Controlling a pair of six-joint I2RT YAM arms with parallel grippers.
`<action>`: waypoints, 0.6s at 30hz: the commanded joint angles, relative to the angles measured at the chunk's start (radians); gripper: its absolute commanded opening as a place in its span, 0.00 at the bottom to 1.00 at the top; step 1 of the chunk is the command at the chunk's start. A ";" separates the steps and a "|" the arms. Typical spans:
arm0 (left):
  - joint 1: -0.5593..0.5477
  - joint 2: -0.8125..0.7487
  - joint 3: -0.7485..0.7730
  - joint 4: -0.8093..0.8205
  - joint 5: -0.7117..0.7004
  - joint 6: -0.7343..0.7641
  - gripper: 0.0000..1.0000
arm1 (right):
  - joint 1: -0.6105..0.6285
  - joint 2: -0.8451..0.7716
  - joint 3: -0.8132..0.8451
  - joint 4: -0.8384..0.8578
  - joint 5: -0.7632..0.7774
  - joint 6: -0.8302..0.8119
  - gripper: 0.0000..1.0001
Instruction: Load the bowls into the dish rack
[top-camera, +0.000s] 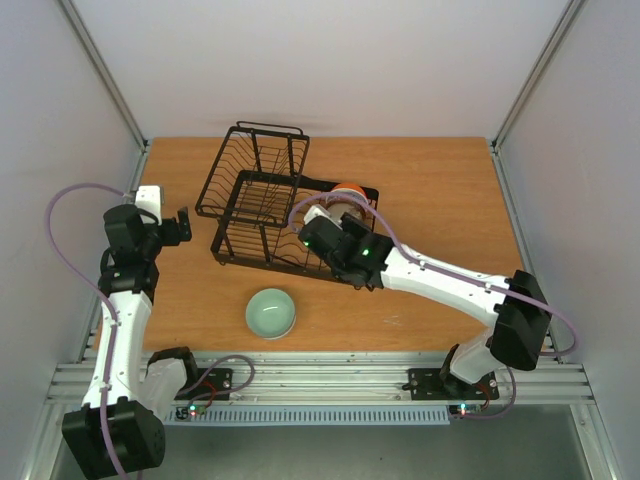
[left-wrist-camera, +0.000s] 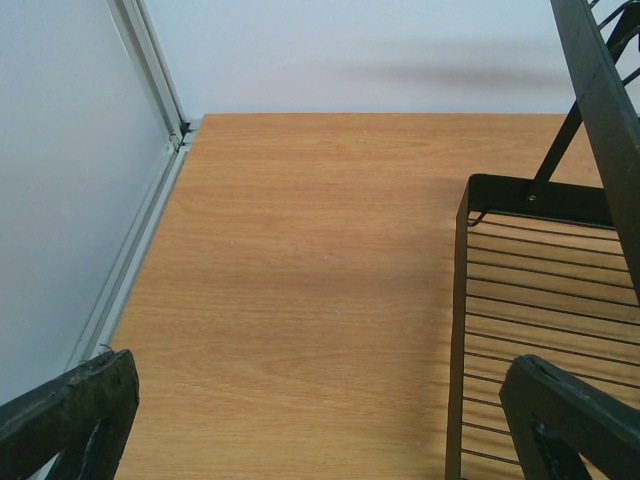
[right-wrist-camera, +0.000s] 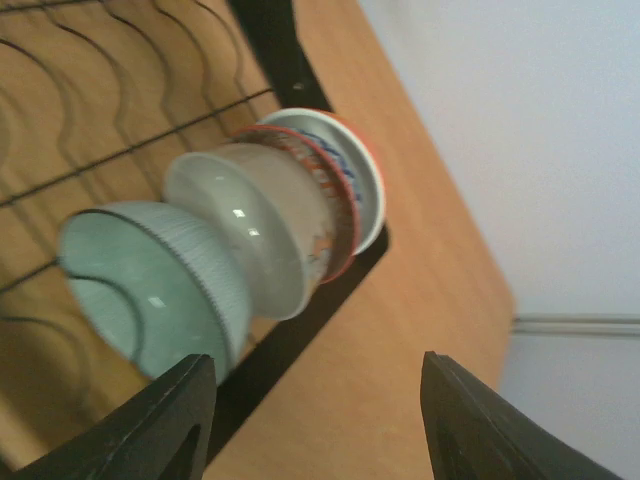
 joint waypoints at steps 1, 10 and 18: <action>0.008 0.002 -0.007 0.054 0.009 -0.006 0.99 | 0.018 -0.013 0.112 -0.371 -0.240 0.292 0.56; 0.009 0.008 -0.006 0.050 0.006 -0.004 0.99 | 0.046 -0.058 0.094 -0.329 -0.830 0.505 0.44; 0.009 0.011 -0.003 0.046 0.004 -0.002 0.99 | 0.071 -0.030 0.052 -0.198 -1.031 0.551 0.40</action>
